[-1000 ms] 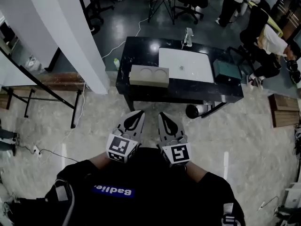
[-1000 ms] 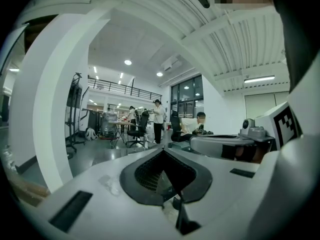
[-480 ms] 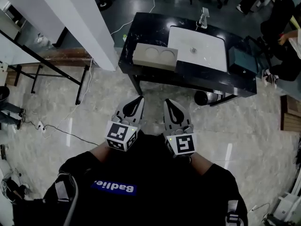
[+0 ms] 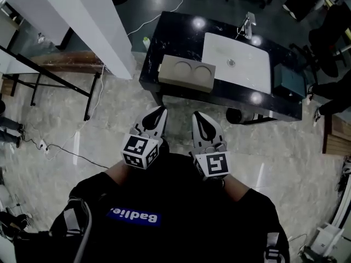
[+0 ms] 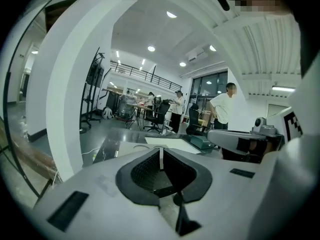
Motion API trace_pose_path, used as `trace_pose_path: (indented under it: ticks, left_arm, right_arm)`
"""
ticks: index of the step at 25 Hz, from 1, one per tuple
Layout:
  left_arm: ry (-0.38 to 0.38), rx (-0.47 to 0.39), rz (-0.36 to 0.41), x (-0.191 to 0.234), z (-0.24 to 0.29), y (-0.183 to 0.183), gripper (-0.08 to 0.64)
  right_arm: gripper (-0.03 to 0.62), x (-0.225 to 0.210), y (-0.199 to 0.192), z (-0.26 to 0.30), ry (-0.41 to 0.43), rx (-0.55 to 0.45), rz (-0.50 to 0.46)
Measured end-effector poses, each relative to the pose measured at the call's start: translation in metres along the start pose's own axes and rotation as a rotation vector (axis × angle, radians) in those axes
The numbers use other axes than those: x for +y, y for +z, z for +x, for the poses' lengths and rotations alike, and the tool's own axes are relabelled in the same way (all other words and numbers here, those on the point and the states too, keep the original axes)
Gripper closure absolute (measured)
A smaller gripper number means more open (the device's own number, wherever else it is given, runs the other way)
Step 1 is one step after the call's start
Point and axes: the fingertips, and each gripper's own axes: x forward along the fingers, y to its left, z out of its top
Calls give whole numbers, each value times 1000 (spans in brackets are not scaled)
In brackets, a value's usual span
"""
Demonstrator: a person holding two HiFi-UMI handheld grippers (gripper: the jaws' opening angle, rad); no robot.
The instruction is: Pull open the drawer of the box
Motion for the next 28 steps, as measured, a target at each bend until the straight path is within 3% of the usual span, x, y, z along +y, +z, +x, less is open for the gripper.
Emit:
trace_pose_path:
  ticks: [9, 17, 19, 23, 28]
  left_arm:
    - [-111, 48, -77, 106, 67, 24, 558]
    - [-193, 149, -140, 163, 99, 4, 529]
    - [-207, 182, -220, 173, 107, -6, 529]
    - [-215, 248, -470, 193, 125, -32, 529]
    - [-225, 274, -589, 205, 143, -50, 529]
  right_arm:
    - [592, -1, 21, 115, -75, 50, -51]
    - [592, -1, 21, 170, -148, 109, -56]
    - [592, -4, 19, 174, -169, 125, -55]
    - [592, -12, 16, 178, -210, 152, -52]
    - [592, -24, 16, 183, -233, 152, -56]
